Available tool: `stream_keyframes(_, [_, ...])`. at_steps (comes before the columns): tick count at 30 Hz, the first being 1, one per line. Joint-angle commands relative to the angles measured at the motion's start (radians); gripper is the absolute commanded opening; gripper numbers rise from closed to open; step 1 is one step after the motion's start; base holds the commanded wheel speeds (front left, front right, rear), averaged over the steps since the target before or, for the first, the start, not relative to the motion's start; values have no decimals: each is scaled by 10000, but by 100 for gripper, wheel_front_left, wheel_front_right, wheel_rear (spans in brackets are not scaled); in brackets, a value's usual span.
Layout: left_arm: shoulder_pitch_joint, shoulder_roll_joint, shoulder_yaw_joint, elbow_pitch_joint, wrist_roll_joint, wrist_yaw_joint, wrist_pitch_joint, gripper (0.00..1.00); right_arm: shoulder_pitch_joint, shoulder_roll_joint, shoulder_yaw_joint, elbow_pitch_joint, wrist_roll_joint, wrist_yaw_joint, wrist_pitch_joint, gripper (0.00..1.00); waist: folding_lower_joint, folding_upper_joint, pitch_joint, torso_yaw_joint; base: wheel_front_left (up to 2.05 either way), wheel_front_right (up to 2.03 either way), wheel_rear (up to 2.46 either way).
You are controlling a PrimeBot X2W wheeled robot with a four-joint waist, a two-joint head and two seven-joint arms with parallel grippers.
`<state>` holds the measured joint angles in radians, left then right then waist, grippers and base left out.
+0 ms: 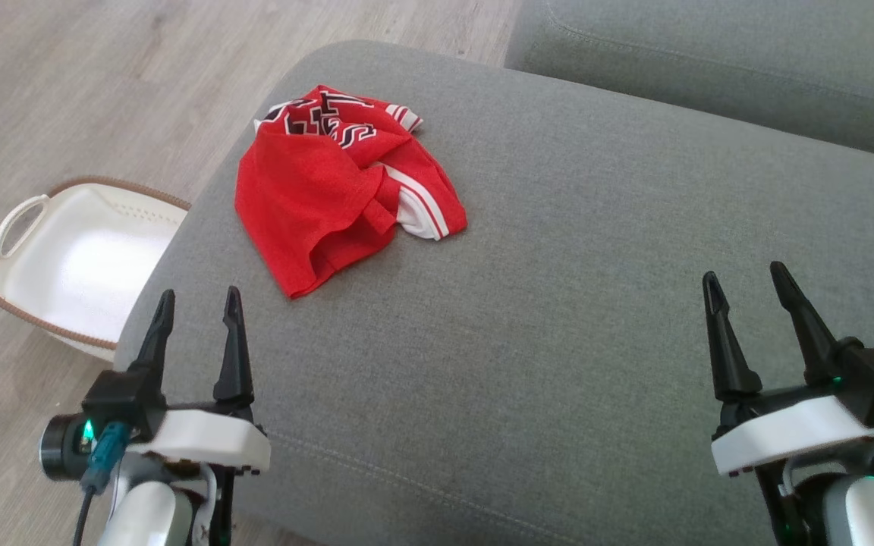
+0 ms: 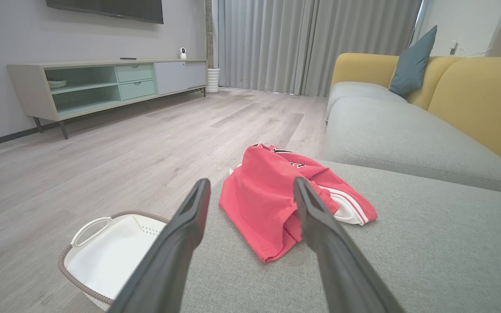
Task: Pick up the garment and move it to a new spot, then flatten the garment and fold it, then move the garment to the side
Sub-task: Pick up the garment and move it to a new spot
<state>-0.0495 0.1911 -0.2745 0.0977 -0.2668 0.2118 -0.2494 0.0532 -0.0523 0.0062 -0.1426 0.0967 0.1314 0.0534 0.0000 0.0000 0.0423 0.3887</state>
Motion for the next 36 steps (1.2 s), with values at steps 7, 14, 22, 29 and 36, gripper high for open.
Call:
stream_keyframes(7, [-610, -103, 631, -608, 17, -81, -122, 100, -473, -264, 326, -545, 85, -7, 4, 100, 0, 0, 410, -120, 0, 0, 0])
stream_keyframes(14, [-1248, -660, 831, -862, 179, -319, -123, 100, -919, -527, 322, -947, 100, -7, 281, 100, 0, 0, 1565, -319, 0, 0, 0])
stream_keyframes(22, [-3236, -1217, 968, 405, 203, -982, -123, 100, -1673, -1076, 85, -1714, 36, -7, 912, 100, 0, 0, 3571, -574, 0, 0, 0])
stream_keyframes(29, [-5327, -1360, 1352, 3959, -201, -1577, -123, 100, -2040, -1461, -107, -2082, 64, -7, 1230, 100, 0, 0, 4580, -658, 0, 0, 0])
stream_keyframes(36, [-6539, -1359, 1541, 7249, -406, -2017, -104, 100, -2167, -1462, -85, -2006, 177, -7, 1208, 100, 0, 0, 4599, -765, 0, 0, 0])
